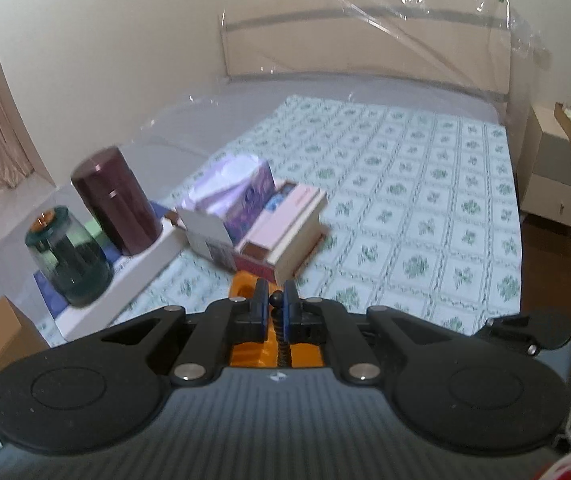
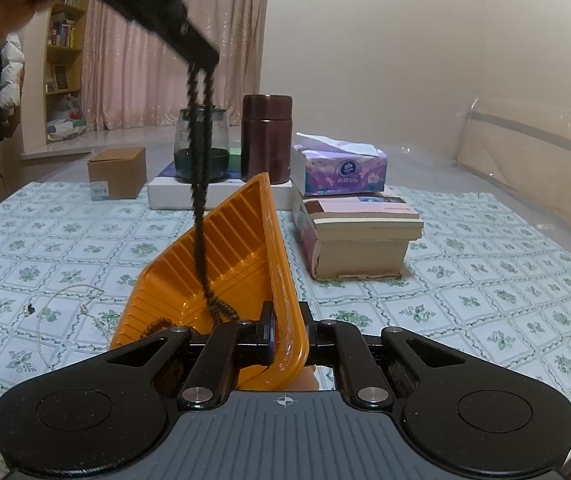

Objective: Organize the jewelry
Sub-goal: 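Lift the dark bead necklace high, lower it into the tray, open the left tool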

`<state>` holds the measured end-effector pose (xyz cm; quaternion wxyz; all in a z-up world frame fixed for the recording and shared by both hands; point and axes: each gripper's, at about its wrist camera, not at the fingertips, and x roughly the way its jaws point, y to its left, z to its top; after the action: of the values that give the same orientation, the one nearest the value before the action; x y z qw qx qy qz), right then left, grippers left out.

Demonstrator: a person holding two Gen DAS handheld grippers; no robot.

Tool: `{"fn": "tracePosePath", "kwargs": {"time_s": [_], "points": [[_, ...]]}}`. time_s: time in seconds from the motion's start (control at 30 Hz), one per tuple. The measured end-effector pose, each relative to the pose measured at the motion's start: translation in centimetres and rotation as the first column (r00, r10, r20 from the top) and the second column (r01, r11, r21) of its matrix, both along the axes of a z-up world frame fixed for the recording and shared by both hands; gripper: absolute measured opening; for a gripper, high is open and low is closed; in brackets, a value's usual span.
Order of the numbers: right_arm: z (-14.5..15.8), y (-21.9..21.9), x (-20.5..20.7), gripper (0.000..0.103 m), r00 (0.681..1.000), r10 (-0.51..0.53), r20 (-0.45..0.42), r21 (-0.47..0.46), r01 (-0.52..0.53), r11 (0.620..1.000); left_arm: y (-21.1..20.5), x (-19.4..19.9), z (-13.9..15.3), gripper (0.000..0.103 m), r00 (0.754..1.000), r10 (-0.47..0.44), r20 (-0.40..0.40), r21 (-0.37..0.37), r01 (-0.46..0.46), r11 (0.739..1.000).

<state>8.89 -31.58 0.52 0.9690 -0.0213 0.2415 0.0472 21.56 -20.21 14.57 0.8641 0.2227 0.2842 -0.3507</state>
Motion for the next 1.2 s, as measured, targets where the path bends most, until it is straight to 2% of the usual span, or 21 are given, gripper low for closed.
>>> {"fn": "tracePosePath", "kwargs": {"time_s": [0.23, 0.47, 0.57, 0.67, 0.77, 0.93, 1.0, 1.2], "points": [[-0.1, -0.1, 0.0, 0.009, 1.0, 0.0, -0.002, 0.001, 0.0, 1.0, -0.4, 0.8, -2.7, 0.006, 0.998, 0.004, -0.056, 0.028, -0.003, 1.0], [-0.1, -0.1, 0.0, 0.009, 1.0, -0.002, -0.005, 0.0, 0.002, 1.0, -0.8, 1.3, -3.9, 0.006, 0.997, -0.004, -0.082, 0.035, 0.006, 0.999], [-0.1, 0.0, 0.0, 0.009, 1.0, -0.003, -0.005, -0.001, 0.003, 1.0, -0.7, 1.4, -4.0, 0.008, 0.996, -0.009, -0.089, 0.029, 0.011, 1.0], [-0.1, 0.0, 0.0, 0.009, 1.0, -0.003, -0.006, -0.001, 0.003, 1.0, -0.5, 1.3, -4.0, 0.016, 0.996, -0.042, -0.077, 0.028, 0.045, 0.999], [-0.1, 0.0, 0.0, 0.009, 1.0, -0.003, -0.006, 0.0, 0.003, 1.0, 0.2, 1.2, -3.7, 0.017, 0.997, -0.053, -0.062, 0.025, 0.055, 0.998], [-0.2, 0.0, 0.0, 0.009, 1.0, -0.003, -0.006, 0.004, 0.003, 1.0, 3.1, 0.4, -3.0, 0.023, 0.998, -0.059, -0.012, -0.009, 0.059, 0.998], [-0.3, -0.2, 0.0, 0.009, 1.0, -0.005, -0.008, 0.008, 0.005, 1.0, 4.9, 0.1, -2.9, 0.029, 0.999, -0.042, 0.003, -0.029, 0.042, 0.999], [-0.6, -0.9, 0.1, 0.009, 1.0, -0.021, -0.021, 0.03, 0.022, 0.999, 12.3, -1.3, -3.8, 0.038, 0.993, 0.112, 0.023, -0.082, -0.11, 0.991]]}}
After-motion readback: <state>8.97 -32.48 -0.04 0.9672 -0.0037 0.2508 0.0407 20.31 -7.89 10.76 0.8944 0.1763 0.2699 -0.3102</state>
